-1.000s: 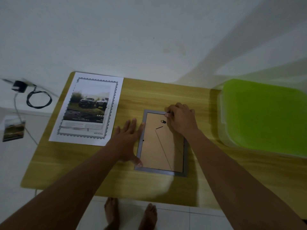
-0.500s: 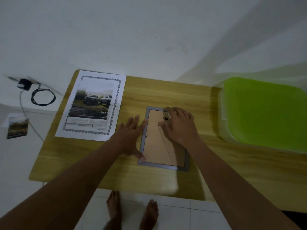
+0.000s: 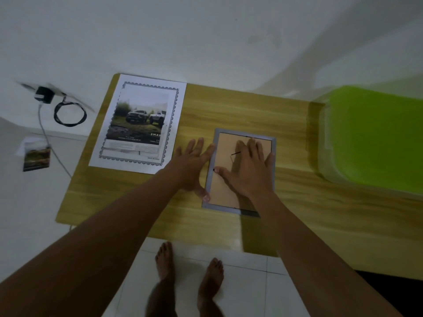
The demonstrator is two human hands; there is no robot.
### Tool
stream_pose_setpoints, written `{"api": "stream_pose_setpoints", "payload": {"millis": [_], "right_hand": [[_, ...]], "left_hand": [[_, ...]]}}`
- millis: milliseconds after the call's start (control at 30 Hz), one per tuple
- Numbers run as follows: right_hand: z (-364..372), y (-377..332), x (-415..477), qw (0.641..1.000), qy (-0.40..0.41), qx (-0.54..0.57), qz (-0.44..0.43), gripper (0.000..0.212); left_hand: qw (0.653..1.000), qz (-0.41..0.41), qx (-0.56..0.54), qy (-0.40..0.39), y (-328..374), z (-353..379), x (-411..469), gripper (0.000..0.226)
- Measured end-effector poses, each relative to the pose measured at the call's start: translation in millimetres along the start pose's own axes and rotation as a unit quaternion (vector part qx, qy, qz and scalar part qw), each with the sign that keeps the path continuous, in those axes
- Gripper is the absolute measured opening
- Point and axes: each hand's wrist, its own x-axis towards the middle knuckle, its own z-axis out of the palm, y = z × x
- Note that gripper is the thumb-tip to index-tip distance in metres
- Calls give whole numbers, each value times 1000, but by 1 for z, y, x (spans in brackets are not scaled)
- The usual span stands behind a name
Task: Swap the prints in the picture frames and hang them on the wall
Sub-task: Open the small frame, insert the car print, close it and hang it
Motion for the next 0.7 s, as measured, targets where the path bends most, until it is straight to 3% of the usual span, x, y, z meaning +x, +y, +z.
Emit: {"api": "stream_pose_setpoints", "payload": {"millis": [433, 600, 700], "right_hand": [[-6, -7, 3, 1000, 0, 20, 13, 112], [-12, 0, -6, 999, -8, 53, -3, 97], [-13, 8, -28, 1000, 7, 12, 5, 89]], "left_hand": [[1000, -4, -13, 6, -1, 3, 2, 152], [1000, -7, -15, 5, 0, 1, 0, 152], [1000, -8, -12, 1, 1, 0, -2, 152]]}}
